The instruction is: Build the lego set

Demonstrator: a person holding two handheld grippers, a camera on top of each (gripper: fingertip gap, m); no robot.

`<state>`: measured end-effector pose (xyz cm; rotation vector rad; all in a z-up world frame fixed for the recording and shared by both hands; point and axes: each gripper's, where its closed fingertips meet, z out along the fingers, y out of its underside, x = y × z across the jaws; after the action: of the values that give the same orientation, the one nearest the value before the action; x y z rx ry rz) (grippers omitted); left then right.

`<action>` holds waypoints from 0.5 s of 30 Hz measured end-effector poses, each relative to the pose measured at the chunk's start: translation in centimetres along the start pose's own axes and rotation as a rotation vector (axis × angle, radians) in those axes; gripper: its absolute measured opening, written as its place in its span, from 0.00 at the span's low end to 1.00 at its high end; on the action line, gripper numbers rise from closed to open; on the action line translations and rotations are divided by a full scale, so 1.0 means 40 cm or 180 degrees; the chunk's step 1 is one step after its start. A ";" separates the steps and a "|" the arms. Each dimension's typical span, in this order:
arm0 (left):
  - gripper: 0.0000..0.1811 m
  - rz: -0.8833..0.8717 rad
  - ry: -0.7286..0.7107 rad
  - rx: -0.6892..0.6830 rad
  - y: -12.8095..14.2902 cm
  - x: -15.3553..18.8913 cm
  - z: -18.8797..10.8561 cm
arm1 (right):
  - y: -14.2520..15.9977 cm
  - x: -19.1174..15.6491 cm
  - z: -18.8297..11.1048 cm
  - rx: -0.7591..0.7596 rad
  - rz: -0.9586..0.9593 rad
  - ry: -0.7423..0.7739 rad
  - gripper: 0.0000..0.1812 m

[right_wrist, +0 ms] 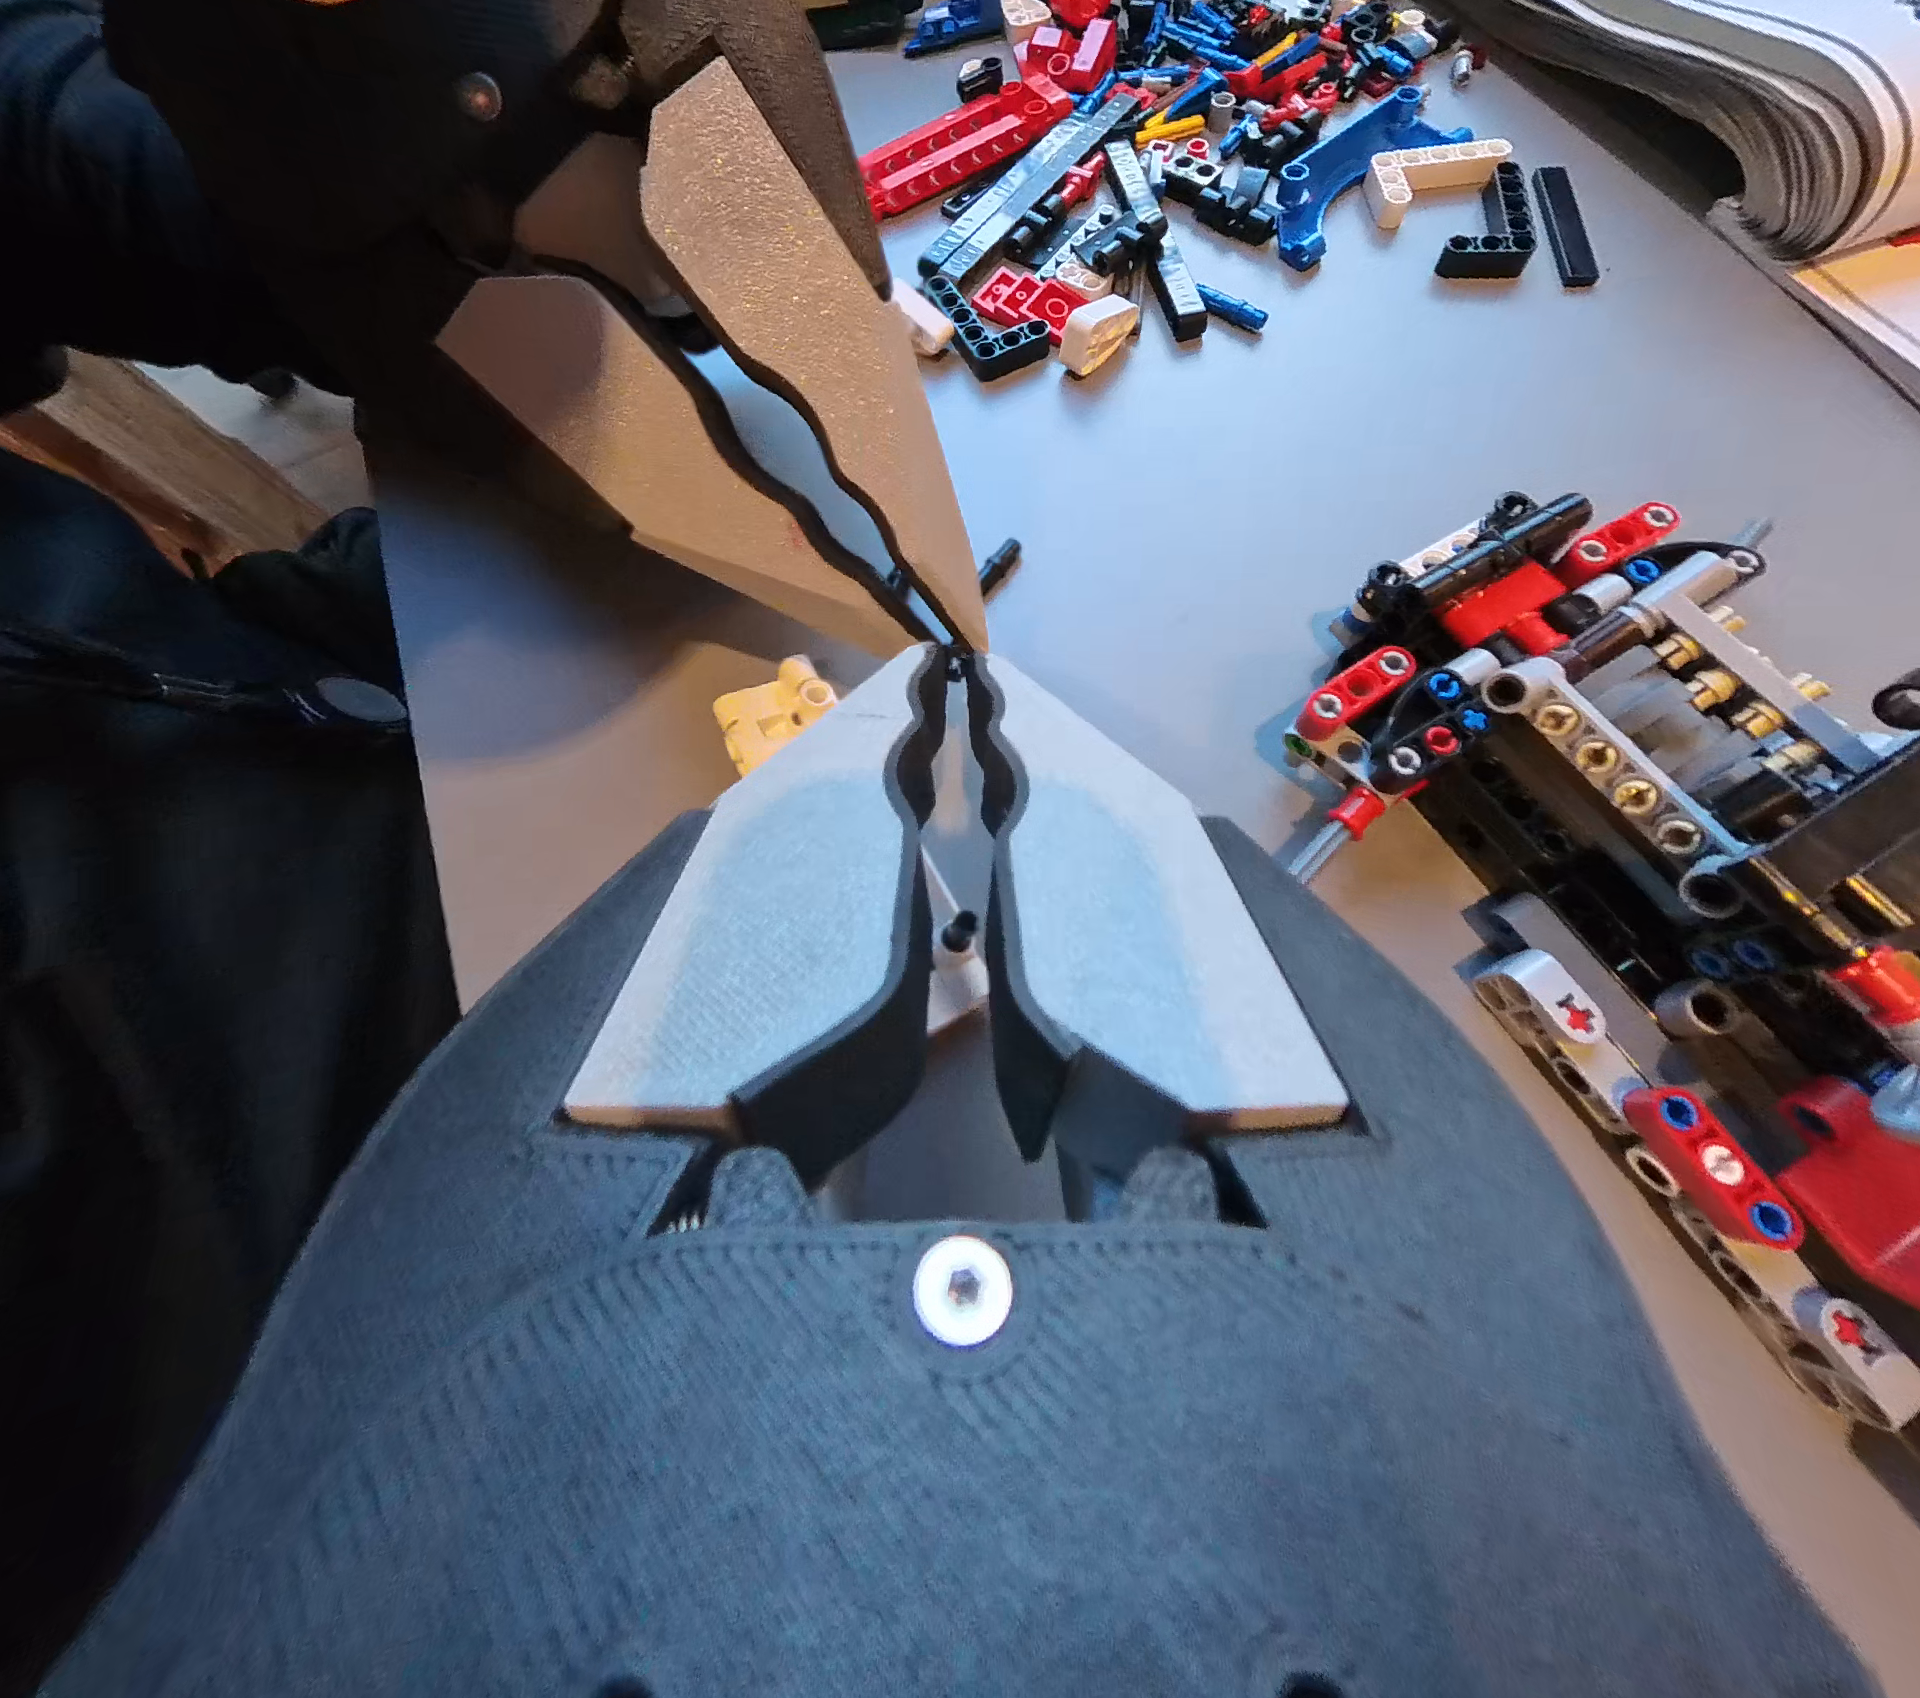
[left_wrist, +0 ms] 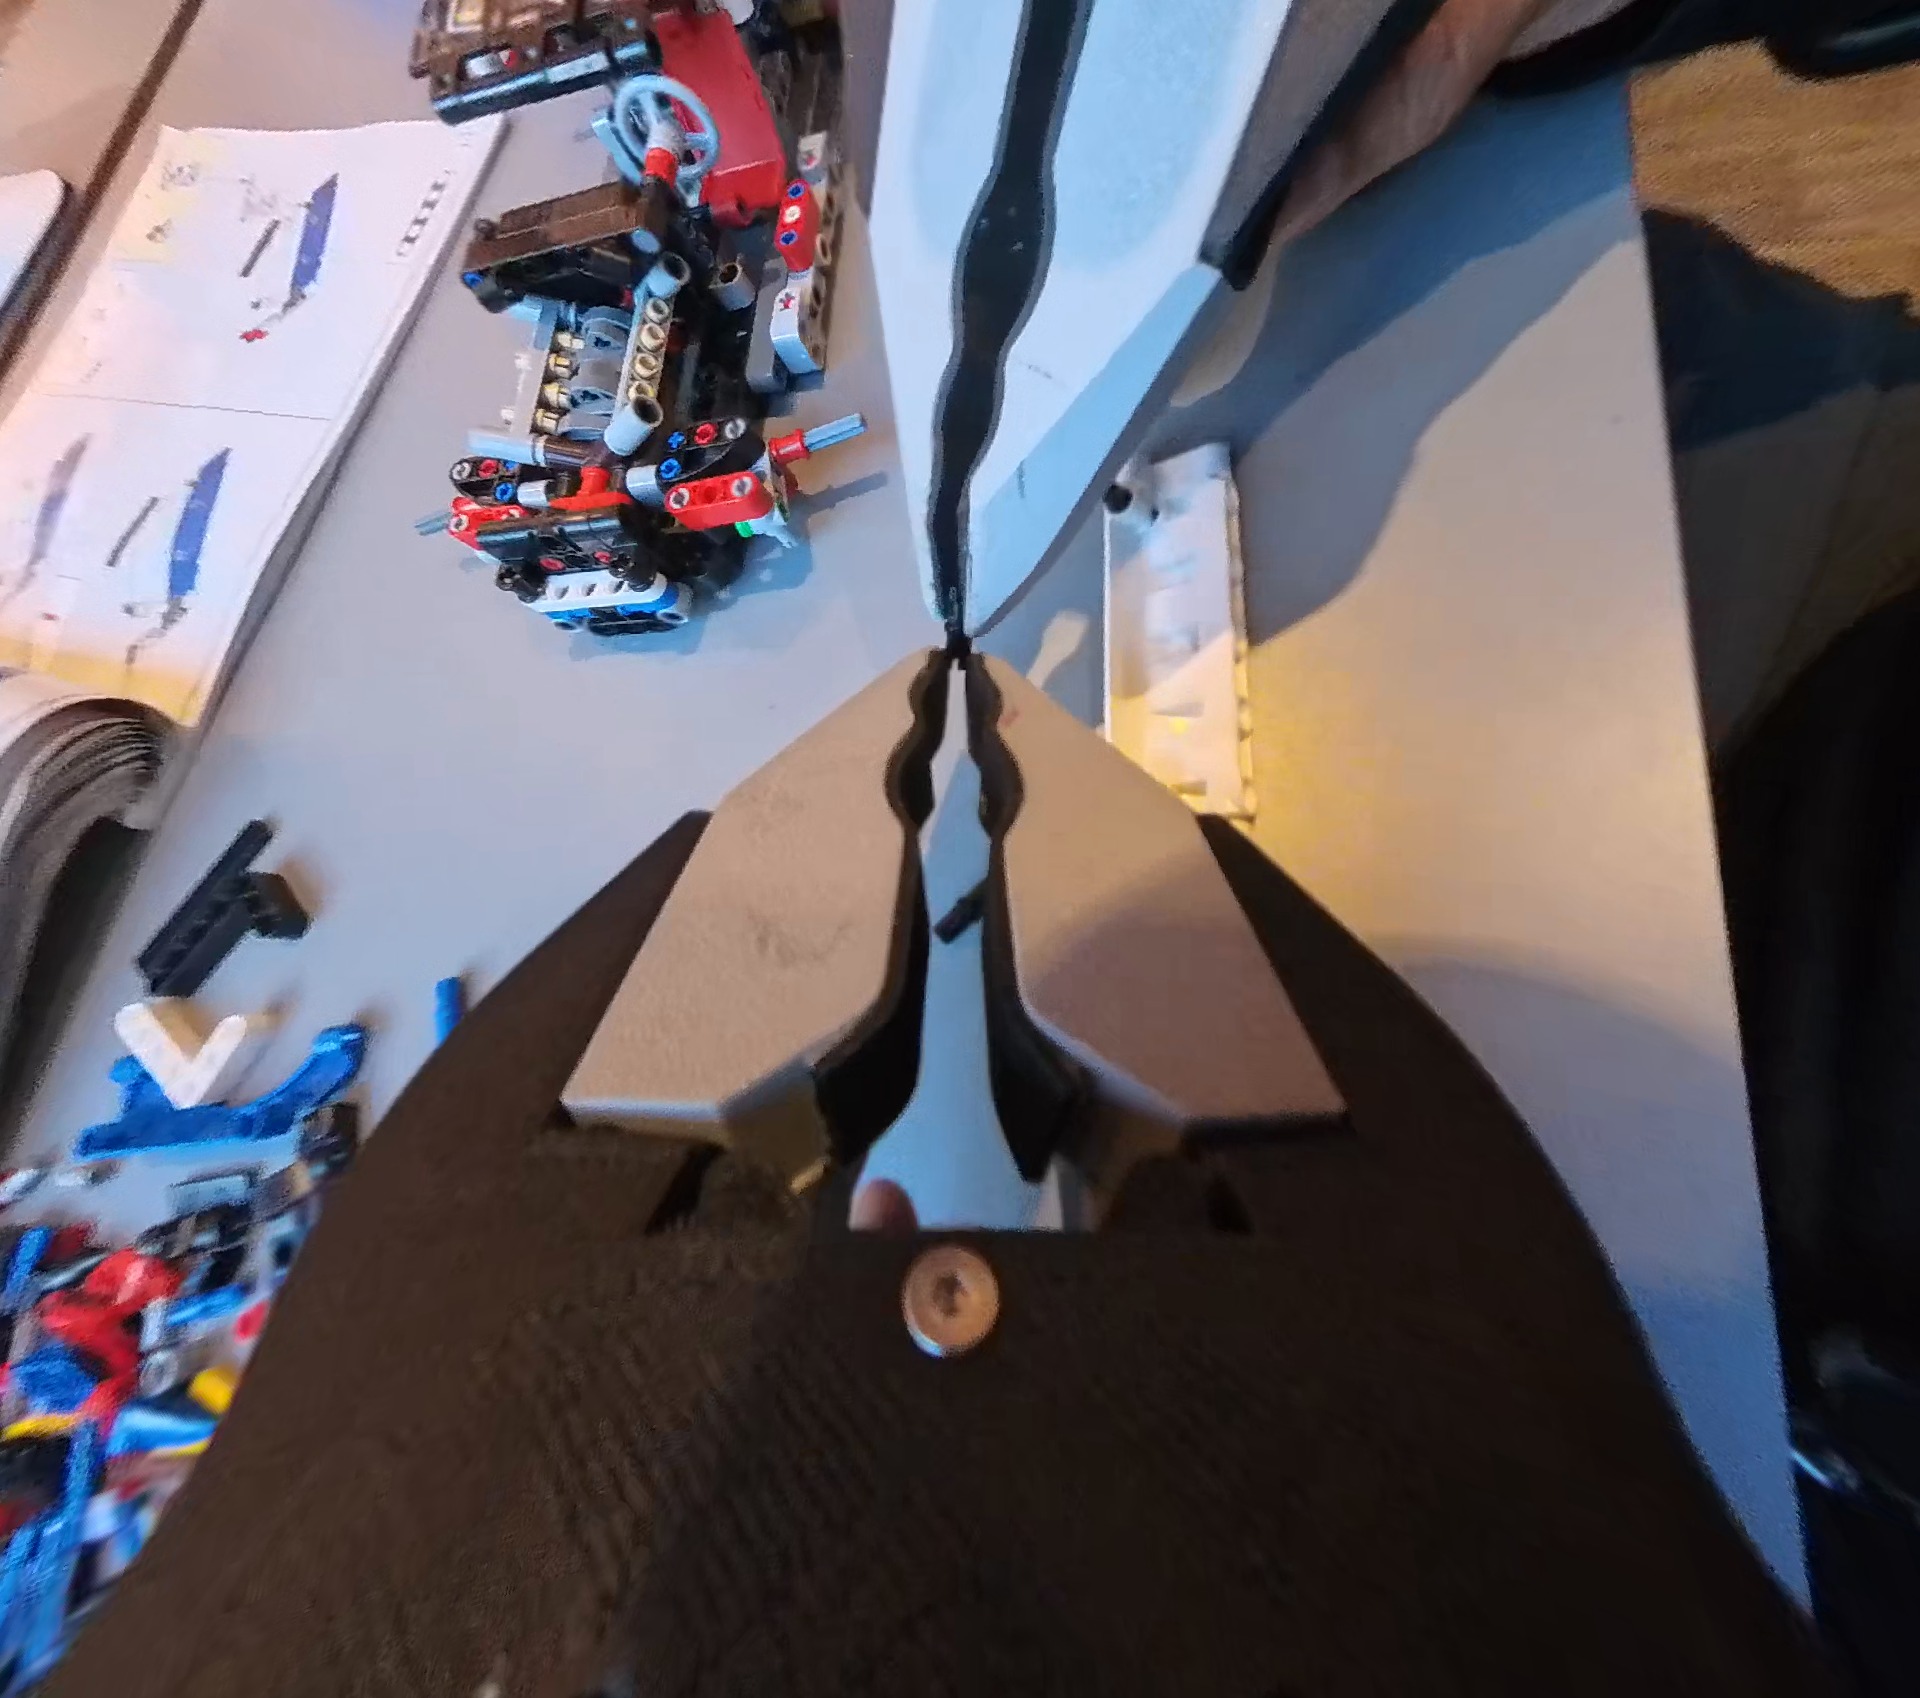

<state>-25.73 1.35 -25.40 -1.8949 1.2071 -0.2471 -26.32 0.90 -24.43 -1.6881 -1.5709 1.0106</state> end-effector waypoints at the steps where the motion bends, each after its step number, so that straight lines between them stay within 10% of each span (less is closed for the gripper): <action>1: 0.00 -0.0086 0.0050 0.0064 -0.005 -0.002 -0.001 | -0.002 0.001 -0.002 0.0026 0.0059 -0.0024 0.01; 15: 0.16 -0.0841 0.0674 -0.0074 0.050 0.083 -0.086 | 0.029 -0.052 -0.031 -0.0446 -0.0200 -0.0236 0.01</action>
<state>-27.23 -3.60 -25.64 -2.0883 1.0955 -0.5908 -24.67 -1.22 -24.51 -1.6993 -1.7681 0.9605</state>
